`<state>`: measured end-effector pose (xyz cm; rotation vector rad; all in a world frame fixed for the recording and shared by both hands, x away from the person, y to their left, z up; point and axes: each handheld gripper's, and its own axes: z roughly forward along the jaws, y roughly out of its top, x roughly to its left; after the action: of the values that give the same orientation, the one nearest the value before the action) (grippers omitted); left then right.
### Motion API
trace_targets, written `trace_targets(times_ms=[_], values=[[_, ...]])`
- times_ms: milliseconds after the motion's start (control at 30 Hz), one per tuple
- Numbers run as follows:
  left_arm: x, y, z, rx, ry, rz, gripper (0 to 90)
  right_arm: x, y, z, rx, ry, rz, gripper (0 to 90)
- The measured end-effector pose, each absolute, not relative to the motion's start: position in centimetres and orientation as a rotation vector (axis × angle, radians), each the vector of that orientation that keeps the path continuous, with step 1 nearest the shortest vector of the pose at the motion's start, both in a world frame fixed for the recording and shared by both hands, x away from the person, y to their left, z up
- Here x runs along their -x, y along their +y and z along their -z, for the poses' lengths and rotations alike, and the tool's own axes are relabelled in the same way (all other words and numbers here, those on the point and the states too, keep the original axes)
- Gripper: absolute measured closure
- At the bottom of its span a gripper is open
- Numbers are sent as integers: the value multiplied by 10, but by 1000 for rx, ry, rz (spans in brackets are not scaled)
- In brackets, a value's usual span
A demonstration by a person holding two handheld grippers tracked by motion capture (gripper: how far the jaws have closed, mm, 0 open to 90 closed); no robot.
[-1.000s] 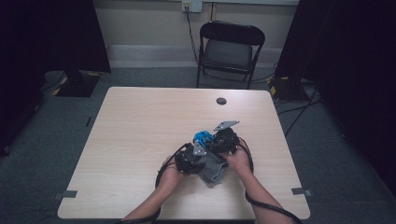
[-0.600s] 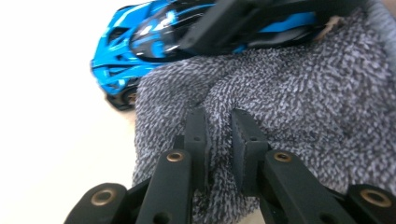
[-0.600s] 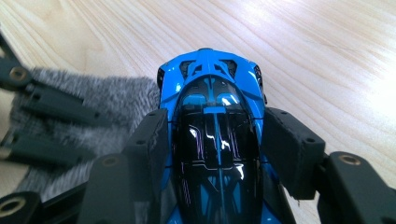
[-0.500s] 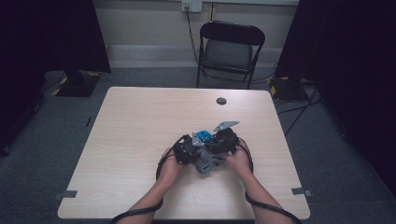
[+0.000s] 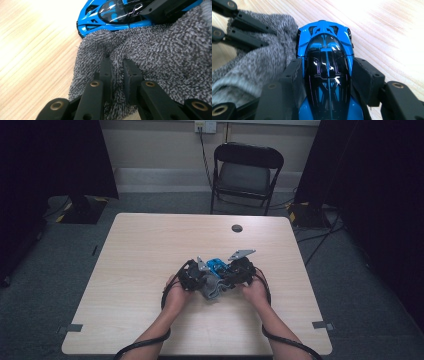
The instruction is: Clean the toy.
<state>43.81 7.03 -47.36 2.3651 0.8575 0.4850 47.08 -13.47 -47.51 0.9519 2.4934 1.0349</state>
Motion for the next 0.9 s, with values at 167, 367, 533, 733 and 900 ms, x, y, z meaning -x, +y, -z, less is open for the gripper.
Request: trace_targets(times_ms=[167, 367, 533, 733, 900], values=[[-443, 83, 474, -2351, 906, -505, 795, -471, -136, 475, -945, 2500, -1035, 431], [-454, 91, 474, -2332, 951, -504, 796, -470, -136, 475, -943, 2495, -1035, 431], [-459, 94, 473, -2332, 976, -528, 797, -470, -136, 475, -938, 2494, -1036, 431], [-465, 111, 473, -2296, 1046, -557, 798, -470, -136, 476, -941, 2492, -1040, 431], [-462, 124, 469, -2262, 1072, -567, 800, -470, -136, 476, -946, 2493, -1042, 432]])
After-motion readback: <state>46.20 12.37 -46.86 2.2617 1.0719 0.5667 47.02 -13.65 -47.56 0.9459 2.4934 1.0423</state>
